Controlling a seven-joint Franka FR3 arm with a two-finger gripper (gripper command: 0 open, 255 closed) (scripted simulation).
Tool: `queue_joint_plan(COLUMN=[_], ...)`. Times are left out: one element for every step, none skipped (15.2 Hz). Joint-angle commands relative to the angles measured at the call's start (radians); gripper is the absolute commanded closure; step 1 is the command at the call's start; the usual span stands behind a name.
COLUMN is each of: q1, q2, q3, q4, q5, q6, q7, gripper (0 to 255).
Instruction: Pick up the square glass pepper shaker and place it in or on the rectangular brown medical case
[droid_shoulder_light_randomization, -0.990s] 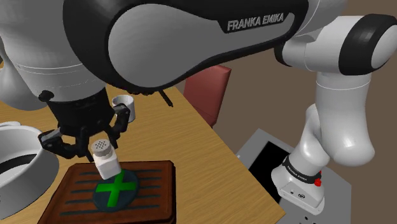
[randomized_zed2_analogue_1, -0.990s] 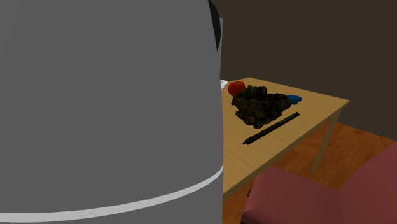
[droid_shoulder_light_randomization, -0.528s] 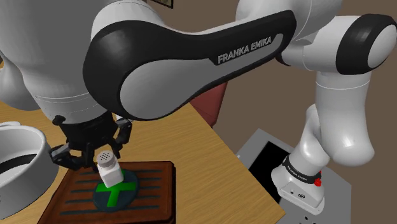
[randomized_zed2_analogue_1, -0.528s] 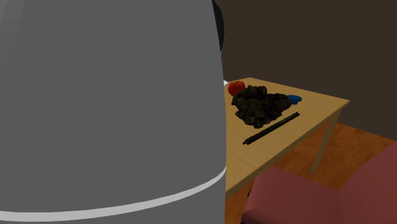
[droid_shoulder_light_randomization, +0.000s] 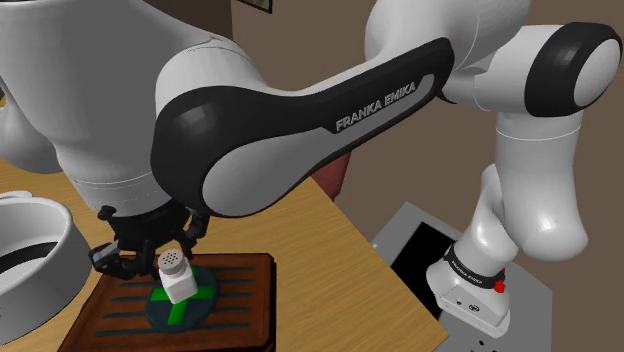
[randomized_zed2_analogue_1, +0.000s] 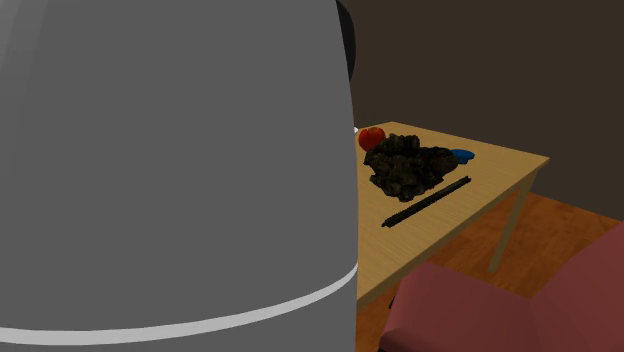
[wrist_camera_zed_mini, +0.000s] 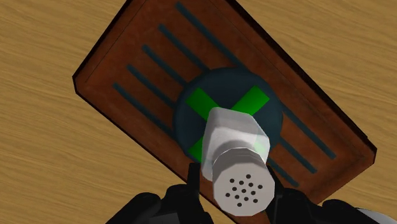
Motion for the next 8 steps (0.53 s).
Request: queue_joint_plan(q1=[0.0,0.0,0.0,0.0,0.0,0.0,0.0,0.0], q2=[0.0,0.0,0.0,0.0,0.0,0.0,0.0,0.0], q3=[0.0,0.0,0.0,0.0,0.0,0.0,0.0,0.0], q4=[-0.001,-0.001,-0.001,-0.001,-0.001,-0.001,-0.001,-0.001], q5=[0.0,0.0,0.0,0.0,0.0,0.0,0.0,0.0], q6=[0.001,0.001,0.001,0.001,0.001,0.001,0.001,0.001], q7=[0.0,0.0,0.0,0.0,0.0,0.0,0.0,0.0], gripper=[255,255,255,255,0,0,0,0])
